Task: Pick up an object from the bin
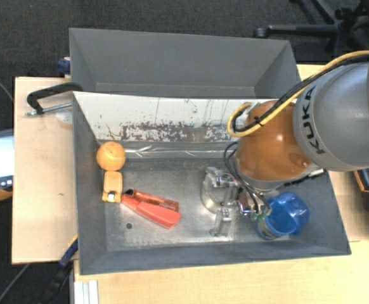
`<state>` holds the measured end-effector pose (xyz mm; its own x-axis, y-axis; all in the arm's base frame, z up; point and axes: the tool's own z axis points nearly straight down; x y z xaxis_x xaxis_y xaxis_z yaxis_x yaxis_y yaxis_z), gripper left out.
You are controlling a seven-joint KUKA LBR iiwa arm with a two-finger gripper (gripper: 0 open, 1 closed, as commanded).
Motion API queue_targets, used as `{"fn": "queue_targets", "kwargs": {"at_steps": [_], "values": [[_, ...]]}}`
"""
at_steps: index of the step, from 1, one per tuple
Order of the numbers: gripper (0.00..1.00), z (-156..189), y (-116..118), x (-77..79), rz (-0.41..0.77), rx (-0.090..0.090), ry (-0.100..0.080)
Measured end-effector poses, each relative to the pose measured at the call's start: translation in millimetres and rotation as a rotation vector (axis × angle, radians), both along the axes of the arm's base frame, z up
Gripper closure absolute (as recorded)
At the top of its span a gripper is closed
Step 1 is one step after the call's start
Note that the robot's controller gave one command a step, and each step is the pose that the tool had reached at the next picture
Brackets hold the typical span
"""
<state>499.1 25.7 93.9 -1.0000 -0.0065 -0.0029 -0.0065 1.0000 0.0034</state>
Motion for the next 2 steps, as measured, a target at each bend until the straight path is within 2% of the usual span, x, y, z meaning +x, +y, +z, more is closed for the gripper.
{"fn": "queue_targets", "kwargs": {"at_steps": [1, 2], "values": [[0.0, -20, -9, 7.5, -0.13, 0.005, -0.006], [0.0, -19, -40, 6.0, -0.126, 0.006, -0.014]]}}
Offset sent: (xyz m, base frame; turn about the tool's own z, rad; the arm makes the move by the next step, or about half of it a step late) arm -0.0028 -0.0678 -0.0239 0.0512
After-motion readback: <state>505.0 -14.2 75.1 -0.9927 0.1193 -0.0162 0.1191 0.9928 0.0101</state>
